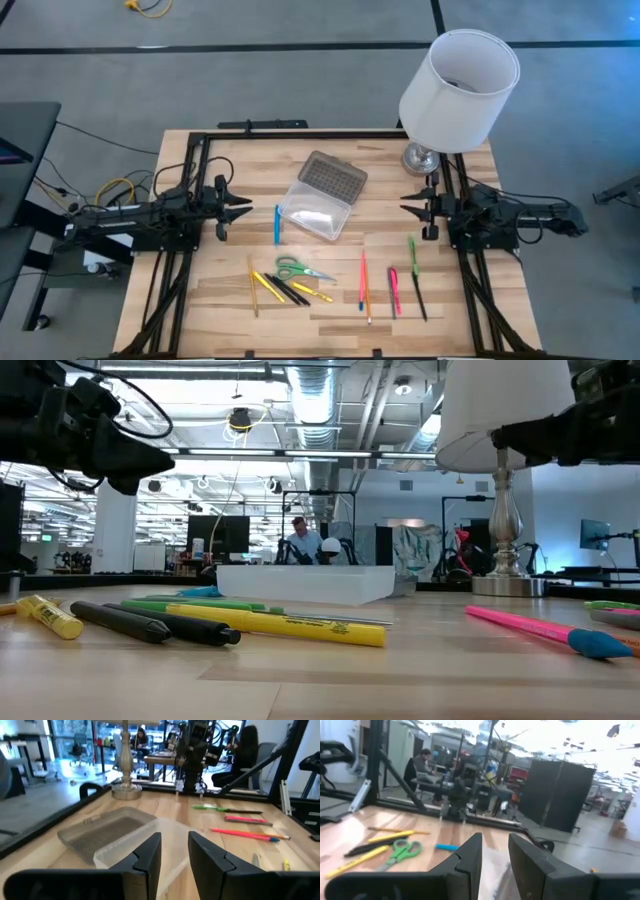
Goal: Pick & place school supplies into a supply box
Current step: Put the left yellow pen into the gray supply box
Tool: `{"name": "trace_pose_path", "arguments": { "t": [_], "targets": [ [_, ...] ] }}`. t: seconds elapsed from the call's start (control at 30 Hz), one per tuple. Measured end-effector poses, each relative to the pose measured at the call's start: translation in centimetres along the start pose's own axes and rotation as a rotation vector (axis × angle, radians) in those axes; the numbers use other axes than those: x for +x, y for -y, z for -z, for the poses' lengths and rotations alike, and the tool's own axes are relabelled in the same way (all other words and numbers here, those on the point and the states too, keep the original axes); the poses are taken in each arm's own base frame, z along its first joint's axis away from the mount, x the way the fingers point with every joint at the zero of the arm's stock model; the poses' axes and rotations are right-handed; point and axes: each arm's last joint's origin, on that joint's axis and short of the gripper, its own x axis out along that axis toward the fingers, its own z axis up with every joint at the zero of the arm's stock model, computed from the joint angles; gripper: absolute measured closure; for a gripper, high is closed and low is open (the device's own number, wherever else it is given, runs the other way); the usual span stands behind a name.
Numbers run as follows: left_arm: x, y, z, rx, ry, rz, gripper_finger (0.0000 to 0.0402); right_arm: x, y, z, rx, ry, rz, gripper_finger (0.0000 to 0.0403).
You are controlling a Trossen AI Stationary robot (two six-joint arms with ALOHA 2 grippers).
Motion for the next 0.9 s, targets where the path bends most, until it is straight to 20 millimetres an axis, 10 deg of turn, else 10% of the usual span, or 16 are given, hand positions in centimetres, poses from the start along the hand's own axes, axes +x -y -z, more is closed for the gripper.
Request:
{"name": "trace_pose_path", "arguments": {
  "t": [0.47, 0.9],
  "targets": [
    [0.4, 1.3, -0.7, -0.063, 0.053, 0.193, 0.0310, 0.0, -0.2, 0.9, 0.146, -0.097, -0.017, 0.0310],
    [-0.3, 3.2, -4.7, 0.327, 0.384, 0.333, 0.0310, -0.1, -1.0, 0.7, 0.117, -0.074, -0.099, 0.0310]
  ]
}}
